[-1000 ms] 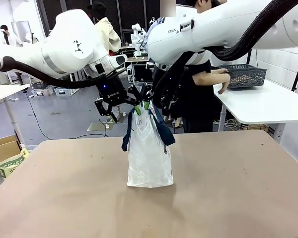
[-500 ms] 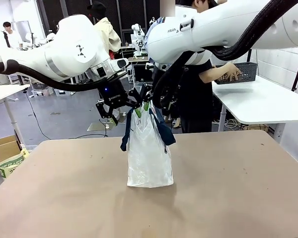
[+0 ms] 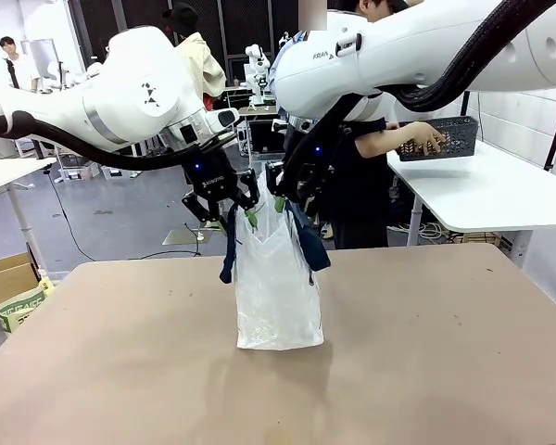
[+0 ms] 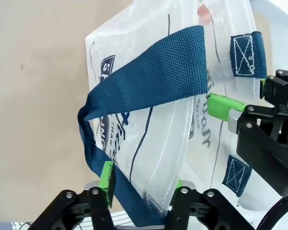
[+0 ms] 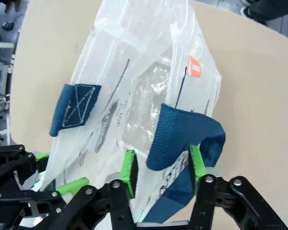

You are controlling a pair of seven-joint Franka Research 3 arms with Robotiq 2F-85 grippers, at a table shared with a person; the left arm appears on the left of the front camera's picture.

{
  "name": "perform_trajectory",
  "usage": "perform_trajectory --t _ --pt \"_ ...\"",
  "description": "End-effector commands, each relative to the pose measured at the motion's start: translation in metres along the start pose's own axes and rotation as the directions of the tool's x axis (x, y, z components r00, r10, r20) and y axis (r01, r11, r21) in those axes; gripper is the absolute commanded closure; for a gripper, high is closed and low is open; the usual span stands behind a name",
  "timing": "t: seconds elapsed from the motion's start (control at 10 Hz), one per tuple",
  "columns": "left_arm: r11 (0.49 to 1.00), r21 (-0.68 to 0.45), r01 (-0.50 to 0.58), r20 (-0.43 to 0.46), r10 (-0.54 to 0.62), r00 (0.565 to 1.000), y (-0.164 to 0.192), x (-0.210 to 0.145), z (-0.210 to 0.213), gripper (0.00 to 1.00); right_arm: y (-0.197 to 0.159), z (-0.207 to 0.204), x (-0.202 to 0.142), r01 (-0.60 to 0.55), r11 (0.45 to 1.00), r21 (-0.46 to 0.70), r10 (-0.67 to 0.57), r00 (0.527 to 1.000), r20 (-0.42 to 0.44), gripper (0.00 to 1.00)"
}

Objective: Transfer purchased items from the store into the shopping bag.
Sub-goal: Open the Reusable shopping bag in the center of the table.

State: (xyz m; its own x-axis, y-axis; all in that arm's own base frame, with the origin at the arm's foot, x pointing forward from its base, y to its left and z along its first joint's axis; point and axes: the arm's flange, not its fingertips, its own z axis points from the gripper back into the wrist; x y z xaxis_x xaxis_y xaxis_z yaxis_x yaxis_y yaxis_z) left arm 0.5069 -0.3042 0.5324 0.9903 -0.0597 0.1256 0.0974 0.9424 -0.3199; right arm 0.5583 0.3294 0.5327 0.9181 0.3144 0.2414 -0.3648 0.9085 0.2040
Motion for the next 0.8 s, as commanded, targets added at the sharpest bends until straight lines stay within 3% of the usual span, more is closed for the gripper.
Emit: perform_trajectory --t 0.0,0.3,0.5,0.7 --pt "1.000 -0.020 -0.005 0.003 0.005 1.000 0.004 -0.002 0.005 1.00 -0.002 -0.001 -0.004 0.040 0.999 0.012 -0.039 0.999 -0.038 1.00" --pt "1.000 0.002 0.018 0.001 -0.018 1.000 0.014 -0.004 0.007 1.00 -0.022 0.012 -0.019 0.049 0.998 -0.037 -0.050 0.998 -0.044 1.00" --pt "1.000 0.024 0.020 -0.003 -0.020 1.000 0.026 -0.006 0.009 1.00 -0.034 0.029 -0.034 -0.004 0.990 -0.138 -0.003 0.999 -0.052 1.00" --pt "1.000 0.021 0.013 -0.033 -0.012 0.999 0.032 -0.009 0.012 1.00 -0.047 0.045 -0.041 0.005 0.984 -0.176 -0.007 1.000 -0.009 1.00"
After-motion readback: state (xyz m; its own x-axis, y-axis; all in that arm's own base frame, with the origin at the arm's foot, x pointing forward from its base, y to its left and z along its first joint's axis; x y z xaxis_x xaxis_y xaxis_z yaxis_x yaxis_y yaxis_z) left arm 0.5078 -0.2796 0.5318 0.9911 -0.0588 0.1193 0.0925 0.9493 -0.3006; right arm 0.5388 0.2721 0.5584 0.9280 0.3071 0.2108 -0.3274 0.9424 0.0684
